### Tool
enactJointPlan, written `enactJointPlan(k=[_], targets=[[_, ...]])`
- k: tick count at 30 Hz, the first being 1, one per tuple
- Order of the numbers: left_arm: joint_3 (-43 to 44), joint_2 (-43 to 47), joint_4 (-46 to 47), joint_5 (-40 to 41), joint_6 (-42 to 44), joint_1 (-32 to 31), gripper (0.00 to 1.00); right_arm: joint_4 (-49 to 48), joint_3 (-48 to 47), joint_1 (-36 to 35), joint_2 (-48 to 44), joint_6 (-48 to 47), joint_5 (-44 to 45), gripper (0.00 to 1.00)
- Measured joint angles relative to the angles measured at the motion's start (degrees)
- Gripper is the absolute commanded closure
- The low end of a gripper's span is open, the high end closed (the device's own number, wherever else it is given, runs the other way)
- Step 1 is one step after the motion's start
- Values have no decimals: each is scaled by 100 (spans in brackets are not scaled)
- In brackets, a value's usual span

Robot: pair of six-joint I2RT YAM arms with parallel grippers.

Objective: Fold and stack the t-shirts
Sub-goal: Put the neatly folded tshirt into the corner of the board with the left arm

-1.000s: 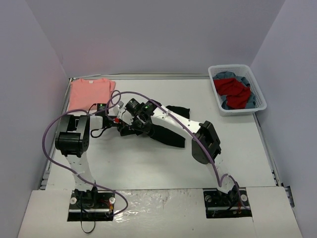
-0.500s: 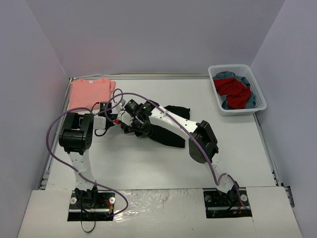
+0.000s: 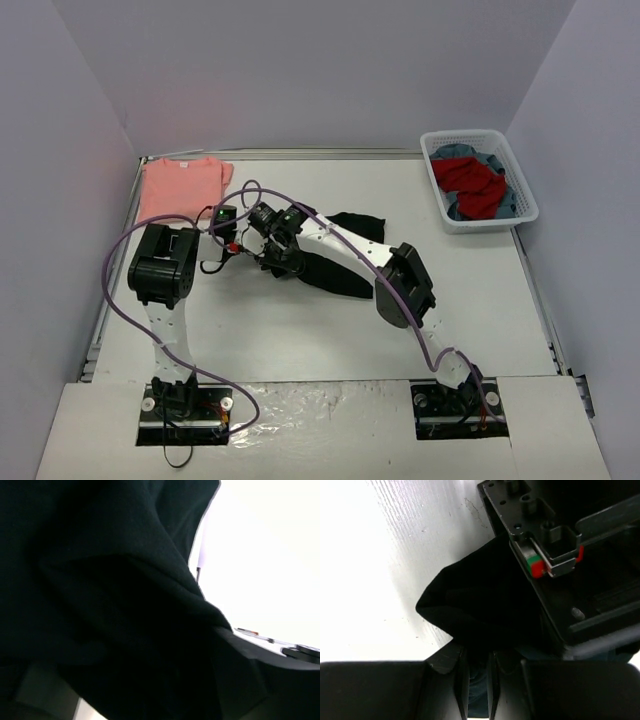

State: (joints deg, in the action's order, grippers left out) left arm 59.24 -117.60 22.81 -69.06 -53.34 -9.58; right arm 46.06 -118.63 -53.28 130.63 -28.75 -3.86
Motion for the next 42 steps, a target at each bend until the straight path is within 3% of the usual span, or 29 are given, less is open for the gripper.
enactJointPlan(k=[3, 7, 19, 36, 42], targets=[[2, -85, 85, 11, -52, -13, 25, 15, -4, -2, 44, 2, -4, 100], [11, -107, 140, -63, -122, -11, 3, 48, -7, -4, 55, -2, -9, 100], [-354, 428, -186, 402, 188, 597, 6, 83, -9, -15, 55, -39, -72, 100], [-732, 448, 697, 503, -479, 671, 6, 184, -66, -120, 238, -103, -149, 100], [-686, 448, 616, 535, -422, 560, 6, 221, -107, -120, 332, -107, -162, 100]])
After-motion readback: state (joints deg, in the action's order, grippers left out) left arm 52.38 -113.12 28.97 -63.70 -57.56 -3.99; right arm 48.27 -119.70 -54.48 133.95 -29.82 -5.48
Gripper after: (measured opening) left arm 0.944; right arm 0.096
